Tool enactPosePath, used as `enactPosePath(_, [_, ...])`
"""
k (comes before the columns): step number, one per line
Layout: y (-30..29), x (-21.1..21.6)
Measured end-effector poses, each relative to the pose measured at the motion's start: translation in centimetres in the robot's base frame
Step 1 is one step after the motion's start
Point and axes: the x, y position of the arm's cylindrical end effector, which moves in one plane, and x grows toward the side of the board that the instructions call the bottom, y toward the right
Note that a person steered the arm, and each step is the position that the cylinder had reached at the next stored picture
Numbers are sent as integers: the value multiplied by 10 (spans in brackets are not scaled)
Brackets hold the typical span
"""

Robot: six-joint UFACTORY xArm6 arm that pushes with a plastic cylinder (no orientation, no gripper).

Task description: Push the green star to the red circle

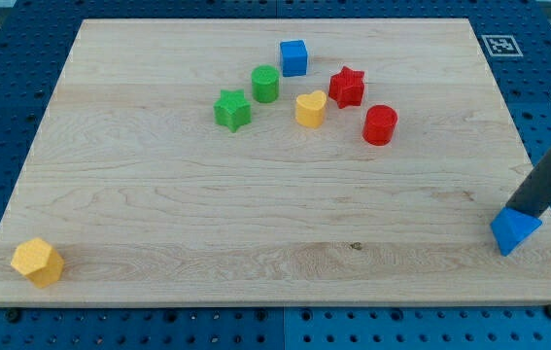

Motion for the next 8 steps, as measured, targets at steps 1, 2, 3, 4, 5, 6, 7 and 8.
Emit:
enactPosePath(1, [-39, -23])
enactPosePath(2, [-100, -58])
enactPosePath(3, [-163, -92])
enactPosePath(4, [-230, -100])
enactPosePath(5, [-296, -84])
enactPosePath(6, [-376, -105])
enactPosePath(7, [-395, -147])
enactPosePath(8, [-392, -147])
